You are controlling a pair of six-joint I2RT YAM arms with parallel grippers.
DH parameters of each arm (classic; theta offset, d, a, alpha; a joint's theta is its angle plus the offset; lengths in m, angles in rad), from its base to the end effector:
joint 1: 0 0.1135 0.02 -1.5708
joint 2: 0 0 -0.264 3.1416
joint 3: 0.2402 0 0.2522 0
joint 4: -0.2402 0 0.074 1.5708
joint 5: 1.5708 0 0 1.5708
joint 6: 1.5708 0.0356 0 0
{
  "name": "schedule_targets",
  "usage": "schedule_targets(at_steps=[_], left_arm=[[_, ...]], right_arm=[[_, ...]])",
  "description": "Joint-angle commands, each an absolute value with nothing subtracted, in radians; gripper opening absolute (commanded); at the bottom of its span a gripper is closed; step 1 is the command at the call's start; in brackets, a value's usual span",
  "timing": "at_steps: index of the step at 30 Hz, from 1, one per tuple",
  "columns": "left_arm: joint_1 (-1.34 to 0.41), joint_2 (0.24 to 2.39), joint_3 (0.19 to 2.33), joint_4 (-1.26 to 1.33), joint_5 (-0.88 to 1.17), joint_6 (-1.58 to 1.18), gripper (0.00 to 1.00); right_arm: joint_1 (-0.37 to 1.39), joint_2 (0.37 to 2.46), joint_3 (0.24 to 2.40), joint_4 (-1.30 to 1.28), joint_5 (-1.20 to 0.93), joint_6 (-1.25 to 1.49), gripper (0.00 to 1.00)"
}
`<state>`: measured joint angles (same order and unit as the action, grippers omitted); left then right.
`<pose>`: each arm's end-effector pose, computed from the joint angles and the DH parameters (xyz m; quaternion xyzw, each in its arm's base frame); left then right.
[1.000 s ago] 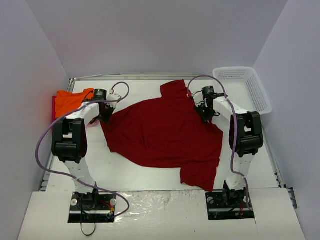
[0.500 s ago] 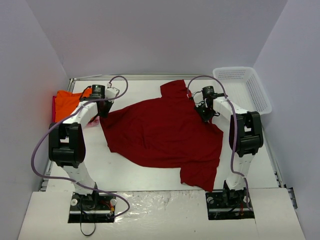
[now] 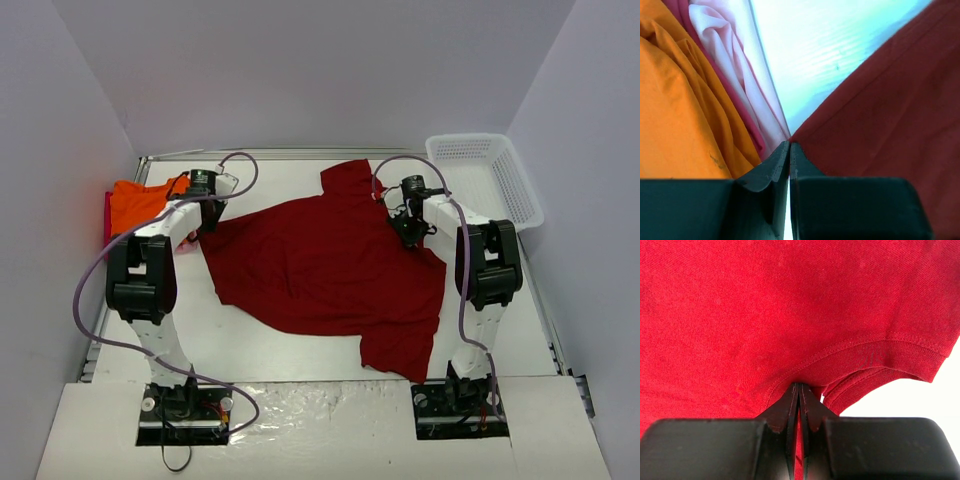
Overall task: Fold and stack the t-shirts
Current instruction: Flatten out the tshirt
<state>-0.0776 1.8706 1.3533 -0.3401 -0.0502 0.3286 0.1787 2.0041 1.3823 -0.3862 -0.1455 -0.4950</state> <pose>0.4111 -0.0302 0.2139 0.1804 0.9193 0.0670 0.3434 0.4155 0.0803 0.1668 -0.3357 0.8976 0.0253 0.2845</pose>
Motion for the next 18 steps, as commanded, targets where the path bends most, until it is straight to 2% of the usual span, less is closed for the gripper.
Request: schedule_targets(at_steps=[1,18], left_arm=[[-0.087,1.879,1.401,-0.287,-0.129,0.321,0.02],[-0.155,2.031,1.436,-0.137,-0.374,0.371,0.02]], right_arm=[[0.189,2.023,1.397,-0.44,-0.147,-0.495,0.0],[0.189,2.071,1.396,-0.454,-0.132,-0.503,0.0]])
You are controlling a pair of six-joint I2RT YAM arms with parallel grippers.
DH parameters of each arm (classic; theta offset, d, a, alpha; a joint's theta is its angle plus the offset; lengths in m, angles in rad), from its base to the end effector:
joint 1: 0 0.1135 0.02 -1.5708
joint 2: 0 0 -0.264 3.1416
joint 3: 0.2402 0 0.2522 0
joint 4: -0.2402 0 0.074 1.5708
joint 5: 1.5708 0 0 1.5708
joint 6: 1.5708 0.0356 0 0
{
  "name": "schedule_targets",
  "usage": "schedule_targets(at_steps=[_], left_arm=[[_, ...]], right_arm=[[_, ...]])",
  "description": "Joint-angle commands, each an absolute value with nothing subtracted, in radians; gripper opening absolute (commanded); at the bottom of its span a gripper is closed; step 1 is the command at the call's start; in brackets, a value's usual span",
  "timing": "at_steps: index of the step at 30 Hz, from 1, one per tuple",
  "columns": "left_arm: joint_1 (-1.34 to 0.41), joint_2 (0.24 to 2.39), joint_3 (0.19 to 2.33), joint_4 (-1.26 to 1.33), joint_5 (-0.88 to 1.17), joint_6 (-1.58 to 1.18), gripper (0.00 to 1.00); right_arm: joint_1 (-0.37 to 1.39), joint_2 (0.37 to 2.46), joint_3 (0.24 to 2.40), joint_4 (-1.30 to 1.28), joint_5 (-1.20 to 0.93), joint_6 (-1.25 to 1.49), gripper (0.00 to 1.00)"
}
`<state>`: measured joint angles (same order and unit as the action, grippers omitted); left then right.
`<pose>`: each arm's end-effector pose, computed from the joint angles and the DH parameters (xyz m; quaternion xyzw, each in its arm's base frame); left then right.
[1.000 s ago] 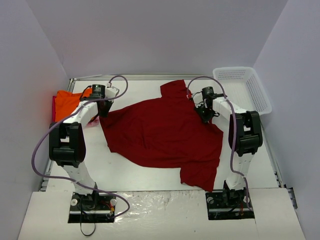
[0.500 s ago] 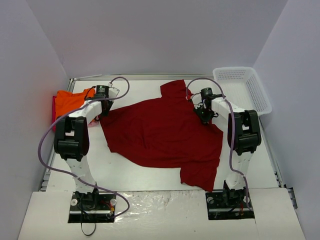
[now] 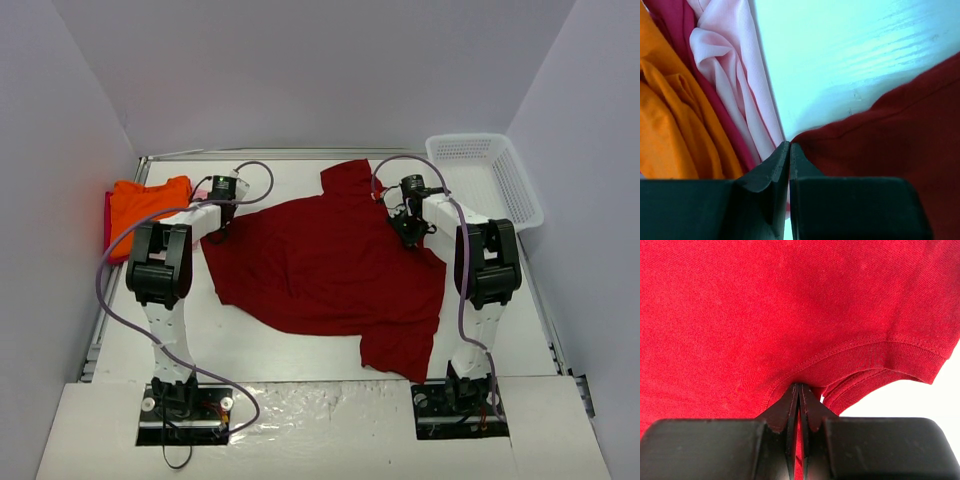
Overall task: Fold and stack the t-shirts
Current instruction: Flatten out the tshirt
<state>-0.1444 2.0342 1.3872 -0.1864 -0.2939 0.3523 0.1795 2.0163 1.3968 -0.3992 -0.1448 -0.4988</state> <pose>0.4392 -0.0534 0.1699 0.1757 0.9074 0.1728 0.3404 0.4176 0.0810 0.1654 -0.3378 0.8984 0.0255 0.2794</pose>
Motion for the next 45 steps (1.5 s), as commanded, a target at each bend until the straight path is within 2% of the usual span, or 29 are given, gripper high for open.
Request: schedule_targets(at_steps=[1,3,4,5,11,15,21,25,29,30,32,36,38,42,45], left_arm=[[-0.156,2.04,1.437,-0.133,-0.385,0.373,0.02],[-0.158,2.045,1.44,-0.129,-0.417,0.374,0.03],[-0.16,2.045,1.44,-0.124,-0.446,0.377,0.08],[-0.16,2.042,1.439,-0.121,-0.459,0.377,0.23],[-0.158,1.982,1.443,-0.098,-0.555,0.41,0.25],[-0.16,1.916,1.474,-0.152,-0.569,0.394,0.34],[-0.158,1.827,1.494,-0.316,-0.418,0.266,0.32],[-0.152,1.79,1.485,-0.376,-0.218,0.213,0.26],[-0.13,1.804,1.493,-0.443,-0.071,0.184,0.25],[-0.127,1.809,1.496,-0.449,-0.058,0.181,0.25],[-0.117,1.819,1.486,-0.454,-0.04,0.179,0.24],[-0.103,1.821,1.46,-0.457,-0.003,0.173,0.24],[-0.098,1.819,1.445,-0.456,0.052,0.163,0.19],[-0.087,1.842,1.411,-0.454,0.153,0.135,0.03],[-0.089,1.874,1.393,-0.434,0.196,0.104,0.02]], right_arm=[[0.189,2.071,1.396,-0.457,-0.132,-0.503,0.0],[0.189,2.071,1.397,-0.456,-0.132,-0.503,0.0],[0.189,2.068,1.397,-0.459,-0.135,-0.503,0.0],[0.189,2.066,1.397,-0.459,-0.137,-0.503,0.0],[0.189,2.043,1.387,-0.474,-0.173,-0.509,0.0],[0.189,2.02,1.393,-0.474,-0.175,-0.511,0.0],[0.189,1.95,1.43,-0.476,-0.189,-0.503,0.0],[0.189,1.918,1.491,-0.52,-0.199,-0.508,0.0],[0.189,1.888,1.542,-0.561,-0.225,-0.514,0.0],[0.189,1.878,1.548,-0.566,-0.227,-0.514,0.05],[0.189,1.868,1.551,-0.569,-0.222,-0.514,0.24],[0.189,1.862,1.551,-0.572,-0.201,-0.518,0.26],[0.187,1.87,1.566,-0.571,-0.19,-0.523,0.25],[0.187,1.913,1.637,-0.568,-0.198,-0.522,0.0],[0.187,1.963,1.699,-0.554,-0.221,-0.518,0.0]])
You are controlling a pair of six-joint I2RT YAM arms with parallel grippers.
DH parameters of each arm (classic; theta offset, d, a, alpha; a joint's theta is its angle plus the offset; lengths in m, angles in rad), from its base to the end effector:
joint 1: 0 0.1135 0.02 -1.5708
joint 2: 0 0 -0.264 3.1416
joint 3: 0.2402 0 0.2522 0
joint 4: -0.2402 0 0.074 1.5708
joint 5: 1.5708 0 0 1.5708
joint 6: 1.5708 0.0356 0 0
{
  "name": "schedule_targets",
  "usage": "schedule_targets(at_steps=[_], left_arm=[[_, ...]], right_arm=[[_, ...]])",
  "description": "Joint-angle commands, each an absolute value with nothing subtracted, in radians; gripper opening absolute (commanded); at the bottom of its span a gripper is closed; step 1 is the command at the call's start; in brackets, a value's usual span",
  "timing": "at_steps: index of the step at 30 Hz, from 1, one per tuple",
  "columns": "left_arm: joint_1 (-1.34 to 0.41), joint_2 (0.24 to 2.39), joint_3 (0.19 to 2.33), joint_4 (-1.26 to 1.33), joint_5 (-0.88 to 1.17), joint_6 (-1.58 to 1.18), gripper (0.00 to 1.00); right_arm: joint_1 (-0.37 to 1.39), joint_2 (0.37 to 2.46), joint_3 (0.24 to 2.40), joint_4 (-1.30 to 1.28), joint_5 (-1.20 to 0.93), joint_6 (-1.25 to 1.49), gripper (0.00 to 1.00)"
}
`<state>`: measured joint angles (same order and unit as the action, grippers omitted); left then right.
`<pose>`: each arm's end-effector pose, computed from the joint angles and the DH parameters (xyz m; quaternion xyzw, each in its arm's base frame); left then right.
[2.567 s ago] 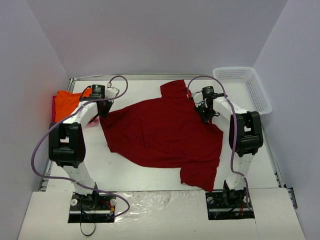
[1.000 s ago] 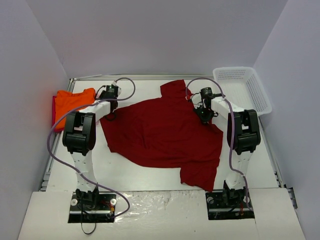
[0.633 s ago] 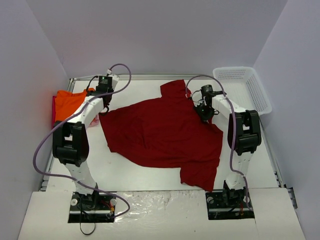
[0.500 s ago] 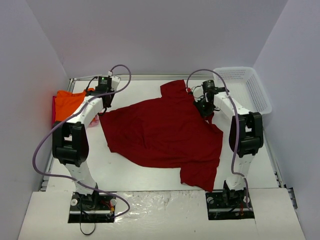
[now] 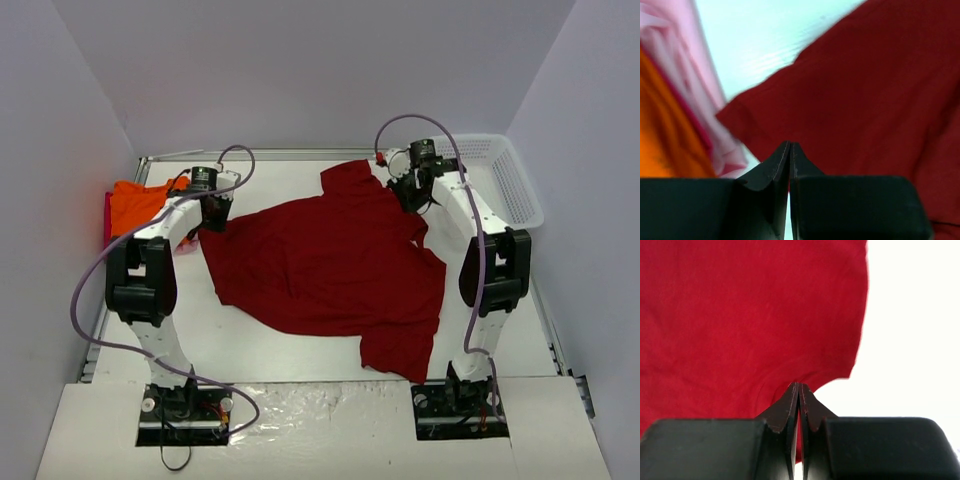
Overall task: Fold and stack the t-shirts
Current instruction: Flatten out the tshirt
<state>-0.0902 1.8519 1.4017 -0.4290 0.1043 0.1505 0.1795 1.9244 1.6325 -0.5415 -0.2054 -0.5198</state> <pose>0.4077 -0.0406 0.2303 0.1303 0.9306 -0.0388 0.3398 0.4282 0.0851 0.2676 -0.3526 0.8591 0.0335 0.3695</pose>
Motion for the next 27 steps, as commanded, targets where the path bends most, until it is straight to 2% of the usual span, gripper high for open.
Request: schedule_targets(at_steps=[1,8,18,27], left_arm=[[-0.089,1.881,1.394,-0.434,0.212,0.091,0.02],[-0.092,1.933,1.387,-0.434,0.261,0.052,0.02],[-0.092,1.959,1.345,-0.413,0.147,0.043,0.03],[-0.094,1.996,1.368,-0.439,0.064,0.031,0.02]], right_arm=[[0.187,1.979,1.716,-0.552,-0.222,-0.52,0.0],[0.187,2.169,1.934,-0.554,-0.262,-0.517,0.0],[0.192,2.428,2.192,-0.552,-0.341,-0.477,0.0],[0.189,2.516,2.215,-0.554,-0.318,-0.483,0.0]])
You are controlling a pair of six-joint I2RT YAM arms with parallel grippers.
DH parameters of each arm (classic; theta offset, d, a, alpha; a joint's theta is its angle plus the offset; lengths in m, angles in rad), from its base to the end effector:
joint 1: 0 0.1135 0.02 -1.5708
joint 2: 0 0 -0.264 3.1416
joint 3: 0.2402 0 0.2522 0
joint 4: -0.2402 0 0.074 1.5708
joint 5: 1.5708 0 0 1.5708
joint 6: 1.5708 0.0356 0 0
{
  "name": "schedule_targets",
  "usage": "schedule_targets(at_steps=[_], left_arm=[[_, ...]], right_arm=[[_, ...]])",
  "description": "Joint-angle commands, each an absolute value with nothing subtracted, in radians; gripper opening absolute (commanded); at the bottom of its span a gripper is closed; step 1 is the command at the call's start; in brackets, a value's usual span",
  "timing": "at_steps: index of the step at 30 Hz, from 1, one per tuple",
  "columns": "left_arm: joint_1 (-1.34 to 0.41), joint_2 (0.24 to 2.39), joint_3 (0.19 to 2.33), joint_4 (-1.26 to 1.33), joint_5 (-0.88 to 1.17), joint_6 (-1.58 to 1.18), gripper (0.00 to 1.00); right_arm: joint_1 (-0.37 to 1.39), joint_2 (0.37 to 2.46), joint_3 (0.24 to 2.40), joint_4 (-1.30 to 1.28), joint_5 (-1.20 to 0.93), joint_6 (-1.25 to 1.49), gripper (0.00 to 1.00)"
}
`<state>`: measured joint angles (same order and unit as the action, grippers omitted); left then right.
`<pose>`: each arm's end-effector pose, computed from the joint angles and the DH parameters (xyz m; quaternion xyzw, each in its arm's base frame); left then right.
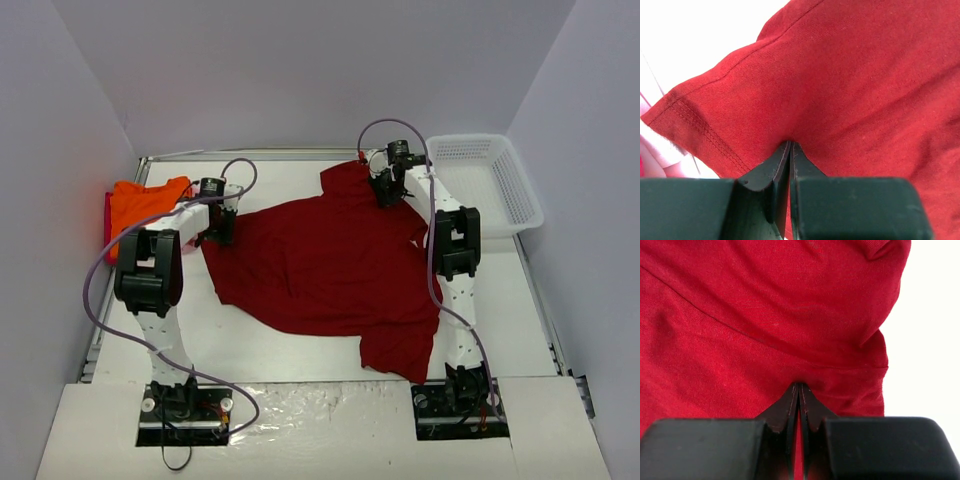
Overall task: Fold and stack the t-shirts
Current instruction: Flatten out the tshirt
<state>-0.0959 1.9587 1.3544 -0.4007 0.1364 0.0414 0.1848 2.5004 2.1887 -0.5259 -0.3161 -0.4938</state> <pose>0.4117 -0.0445 0.1758 0.0847 0.9545 -0.0730 0.2766 0.5438 0.1129 0.1733 -0.3600 0.8506 0.0907 0.3724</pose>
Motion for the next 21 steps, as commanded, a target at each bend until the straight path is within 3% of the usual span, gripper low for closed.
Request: schedule_targets(at_steps=[1,21], left_arm=[[-0.095,2.008,1.377,-0.445,0.06,0.029,0.02],[-0.12,2.163,1.611,-0.52,-0.034,0.067,0.02]], right_arm=[[0.187,2.517,2.207,-0.552,-0.316,-0.485,0.0],[0.132,2.605,2.27,-0.54,-0.18,-0.397,0.0]])
